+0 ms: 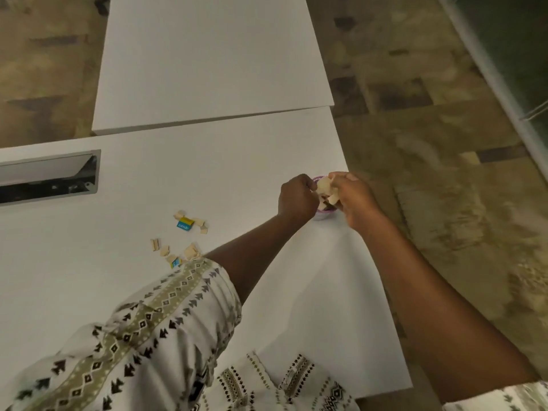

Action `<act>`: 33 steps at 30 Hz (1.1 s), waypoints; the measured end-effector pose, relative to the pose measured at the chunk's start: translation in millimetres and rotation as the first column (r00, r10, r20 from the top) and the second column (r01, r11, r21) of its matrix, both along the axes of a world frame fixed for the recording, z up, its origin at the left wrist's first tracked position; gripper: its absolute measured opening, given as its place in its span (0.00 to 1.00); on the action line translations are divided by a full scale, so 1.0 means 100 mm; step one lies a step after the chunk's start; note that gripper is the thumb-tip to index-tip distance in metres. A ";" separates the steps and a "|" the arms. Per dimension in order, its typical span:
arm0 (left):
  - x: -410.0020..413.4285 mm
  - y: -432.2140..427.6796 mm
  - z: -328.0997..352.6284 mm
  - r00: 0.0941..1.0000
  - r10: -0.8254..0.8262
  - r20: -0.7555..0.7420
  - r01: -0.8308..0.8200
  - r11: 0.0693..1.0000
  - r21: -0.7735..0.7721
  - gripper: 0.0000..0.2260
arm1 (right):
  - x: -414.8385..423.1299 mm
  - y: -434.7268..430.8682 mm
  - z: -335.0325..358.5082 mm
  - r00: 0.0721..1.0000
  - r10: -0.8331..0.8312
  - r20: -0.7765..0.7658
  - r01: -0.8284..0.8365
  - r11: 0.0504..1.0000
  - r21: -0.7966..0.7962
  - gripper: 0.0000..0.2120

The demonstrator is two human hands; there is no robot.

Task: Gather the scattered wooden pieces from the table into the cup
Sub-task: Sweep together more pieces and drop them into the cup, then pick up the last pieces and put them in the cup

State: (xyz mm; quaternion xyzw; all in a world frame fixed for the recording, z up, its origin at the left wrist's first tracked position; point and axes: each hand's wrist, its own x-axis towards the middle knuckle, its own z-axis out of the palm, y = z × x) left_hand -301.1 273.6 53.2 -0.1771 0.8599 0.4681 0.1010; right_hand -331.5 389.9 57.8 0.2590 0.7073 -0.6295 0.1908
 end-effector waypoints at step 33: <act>2.27 -1.63 -0.49 0.950 0.266 0.163 -0.250 0.962 -0.113 0.05 | 0.24 -0.20 -0.47 0.541 0.811 0.220 -0.509 0.108 0.854 0.32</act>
